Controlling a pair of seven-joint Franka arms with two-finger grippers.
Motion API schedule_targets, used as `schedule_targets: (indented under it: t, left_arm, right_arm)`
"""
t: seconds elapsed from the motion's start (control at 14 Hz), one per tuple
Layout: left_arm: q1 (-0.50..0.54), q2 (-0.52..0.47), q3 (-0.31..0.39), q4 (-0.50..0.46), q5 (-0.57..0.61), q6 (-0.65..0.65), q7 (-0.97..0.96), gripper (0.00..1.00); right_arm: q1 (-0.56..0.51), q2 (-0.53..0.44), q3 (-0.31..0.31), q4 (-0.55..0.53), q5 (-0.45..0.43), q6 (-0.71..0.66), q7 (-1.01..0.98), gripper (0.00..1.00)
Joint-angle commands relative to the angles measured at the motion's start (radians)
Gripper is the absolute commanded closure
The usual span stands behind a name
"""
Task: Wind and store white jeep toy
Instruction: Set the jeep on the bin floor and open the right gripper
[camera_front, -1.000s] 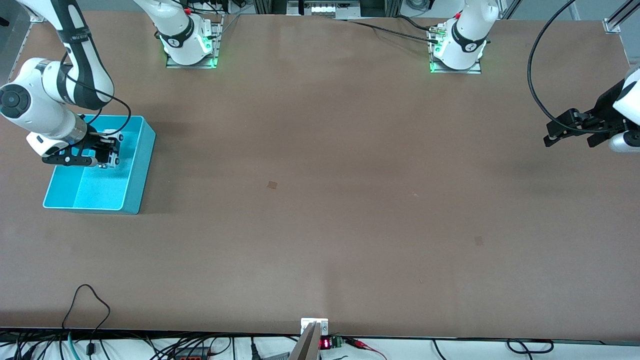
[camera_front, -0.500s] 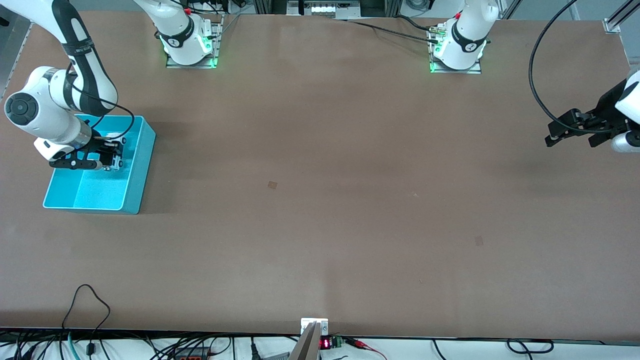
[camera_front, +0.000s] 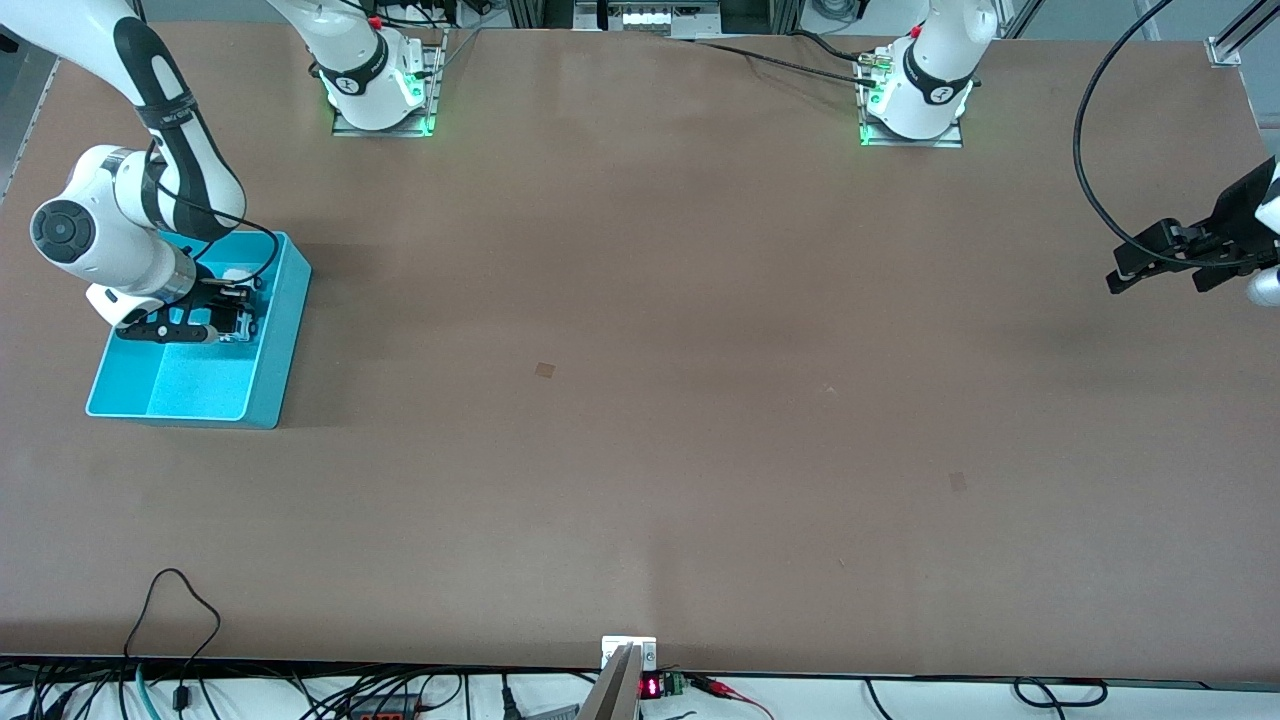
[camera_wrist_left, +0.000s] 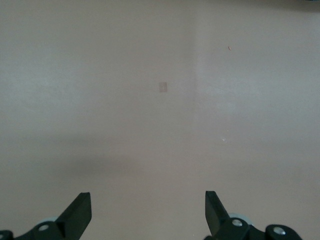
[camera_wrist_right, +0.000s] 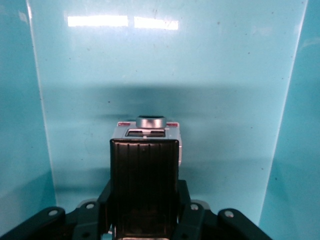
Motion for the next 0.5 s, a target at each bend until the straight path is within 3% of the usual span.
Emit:
schedule_targets:
  t: [0.0,0.14,0.29,0.43]
  left_arm:
    - [0.041,-0.001,-0.057,0.016,-0.016,-0.020,0.005,0.00]
    - [-0.012,-0.002,-0.034,0.018,-0.013,-0.024,0.004,0.00]
    - [-0.061,-0.004,0.040,0.018,-0.010,-0.026,0.005,0.00]
    - [-0.040,-0.004,0.032,0.018,-0.013,-0.024,0.007,0.00]
  right_arm:
    - [-0.014,0.000,0.005,-0.002,0.002,0.017,-0.020,0.90]
    - [-0.017,0.003,0.005,-0.002,0.001,0.019,-0.020,0.82]
    - [-0.019,0.006,0.005,0.000,0.001,0.019,-0.020,0.62]
    - [-0.019,0.008,0.005,0.000,0.001,0.019,-0.020,0.44]
